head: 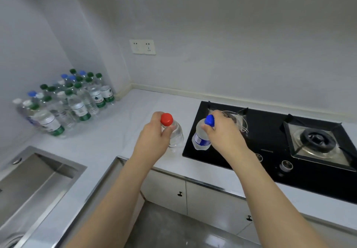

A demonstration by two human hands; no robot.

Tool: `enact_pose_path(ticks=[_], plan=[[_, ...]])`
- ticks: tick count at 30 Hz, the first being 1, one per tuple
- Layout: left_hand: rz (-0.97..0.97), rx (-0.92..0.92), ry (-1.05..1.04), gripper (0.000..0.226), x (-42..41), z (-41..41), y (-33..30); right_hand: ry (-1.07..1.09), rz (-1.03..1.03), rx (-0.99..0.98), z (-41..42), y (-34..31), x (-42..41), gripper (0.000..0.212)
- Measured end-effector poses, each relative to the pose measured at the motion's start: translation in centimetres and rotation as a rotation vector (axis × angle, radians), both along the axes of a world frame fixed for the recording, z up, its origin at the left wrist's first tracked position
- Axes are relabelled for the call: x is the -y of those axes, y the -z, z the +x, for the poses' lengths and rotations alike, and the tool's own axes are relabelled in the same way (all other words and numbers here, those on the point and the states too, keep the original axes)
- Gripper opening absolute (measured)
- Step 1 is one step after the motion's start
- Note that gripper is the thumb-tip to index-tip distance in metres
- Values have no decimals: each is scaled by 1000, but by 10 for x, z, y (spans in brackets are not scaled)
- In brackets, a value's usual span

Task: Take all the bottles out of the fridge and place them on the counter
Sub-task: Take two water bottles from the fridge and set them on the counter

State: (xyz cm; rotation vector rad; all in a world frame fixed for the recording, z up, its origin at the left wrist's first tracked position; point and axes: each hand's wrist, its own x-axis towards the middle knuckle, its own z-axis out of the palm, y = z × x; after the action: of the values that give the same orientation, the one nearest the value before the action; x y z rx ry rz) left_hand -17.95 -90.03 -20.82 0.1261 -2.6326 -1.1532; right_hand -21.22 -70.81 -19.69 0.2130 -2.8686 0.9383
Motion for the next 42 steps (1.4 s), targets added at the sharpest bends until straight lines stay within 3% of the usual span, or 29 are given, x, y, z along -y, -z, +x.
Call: enact_pose_path(ticks=[15,31,42], plan=[[70,60,-259,22,121,-16,23,-262,11,95,-58,18,132,21],[-15,37,-453,25,197,-144,13,-426,-81,124,-216,26,214,21],[8,103,-583,25,252,-161,37,-590,-10,159,-256,46,282,23]])
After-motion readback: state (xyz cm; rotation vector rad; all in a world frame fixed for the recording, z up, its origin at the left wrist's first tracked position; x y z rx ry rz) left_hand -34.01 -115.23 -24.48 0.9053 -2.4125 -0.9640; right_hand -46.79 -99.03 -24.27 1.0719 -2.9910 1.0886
